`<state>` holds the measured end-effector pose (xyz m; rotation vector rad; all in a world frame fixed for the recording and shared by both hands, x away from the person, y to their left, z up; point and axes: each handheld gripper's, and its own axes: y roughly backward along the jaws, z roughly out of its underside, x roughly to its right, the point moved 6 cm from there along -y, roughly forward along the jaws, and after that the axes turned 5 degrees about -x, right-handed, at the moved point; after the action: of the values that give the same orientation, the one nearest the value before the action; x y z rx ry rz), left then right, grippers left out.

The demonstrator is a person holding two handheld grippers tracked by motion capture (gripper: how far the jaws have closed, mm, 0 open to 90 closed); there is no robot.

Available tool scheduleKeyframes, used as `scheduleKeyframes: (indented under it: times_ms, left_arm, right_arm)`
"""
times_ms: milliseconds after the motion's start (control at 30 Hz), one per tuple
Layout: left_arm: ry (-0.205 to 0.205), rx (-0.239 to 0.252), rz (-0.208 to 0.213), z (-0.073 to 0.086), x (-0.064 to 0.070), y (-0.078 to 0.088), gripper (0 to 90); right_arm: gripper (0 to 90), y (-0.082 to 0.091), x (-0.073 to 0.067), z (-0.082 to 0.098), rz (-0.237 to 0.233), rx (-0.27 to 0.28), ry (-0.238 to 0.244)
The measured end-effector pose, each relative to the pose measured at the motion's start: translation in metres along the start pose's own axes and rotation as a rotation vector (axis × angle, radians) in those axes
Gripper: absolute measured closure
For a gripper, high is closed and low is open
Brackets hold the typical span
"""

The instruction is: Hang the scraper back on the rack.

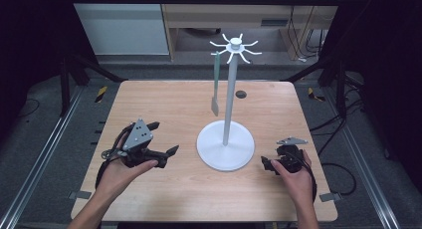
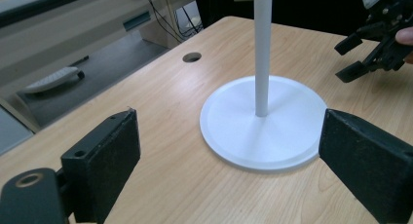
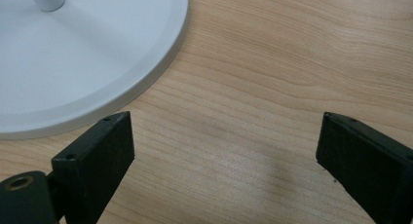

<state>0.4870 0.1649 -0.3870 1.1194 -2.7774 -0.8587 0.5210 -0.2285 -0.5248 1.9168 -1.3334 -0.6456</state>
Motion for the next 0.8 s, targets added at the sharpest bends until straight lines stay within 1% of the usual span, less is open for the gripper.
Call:
scheduleKeyframes:
  times_ms: [67, 133, 300, 367, 400, 500, 567, 667, 733, 800]
  left_arm:
    - [0.007, -0.006, -0.005, 0.009, -0.002, -0.002, 7.6]
    - [0.017, -0.014, -0.009, 0.021, -0.006, -0.004, 7.5]
    - [0.053, -0.040, -0.022, 0.046, -0.015, -0.007, 7.4]
    - [0.064, -0.053, -0.038, 0.057, -0.020, -0.008, 7.4]
    - [0.068, -0.056, -0.042, 0.060, -0.022, -0.008, 7.4]
    - [0.097, -0.062, -0.051, 0.073, -0.029, -0.009, 7.4]
    - [0.110, -0.074, -0.056, 0.081, -0.033, -0.011, 7.4]
    - [0.098, -0.115, -0.071, 0.094, -0.039, -0.013, 7.4]
    - [0.111, -0.125, -0.072, 0.100, -0.042, -0.015, 7.4]
    - [0.118, -0.146, -0.077, 0.108, -0.046, -0.016, 6.9]
  right_arm:
    - [7.3, 0.000, 0.001, 0.000, 0.006, -0.003, 0.002]
    - [7.3, 0.000, 0.000, 0.001, 0.001, -0.004, 0.000]
    - [7.3, -0.001, 0.000, 0.001, 0.003, -0.005, 0.003]
    - [7.3, -0.001, 0.000, 0.001, 0.003, -0.006, 0.002]
    - [7.3, -0.001, 0.000, 0.001, 0.004, -0.005, 0.002]
    - [7.3, -0.001, 0.000, 0.001, 0.006, -0.004, 0.002]
    - [7.3, -0.001, 0.001, 0.001, 0.007, -0.004, 0.003]
    - [7.3, -0.001, 0.000, 0.001, 0.006, -0.006, 0.004]
    - [7.3, -0.001, 0.000, 0.001, 0.005, -0.009, 0.001]
    - [7.3, -0.001, 0.000, 0.001, 0.006, -0.007, 0.002]
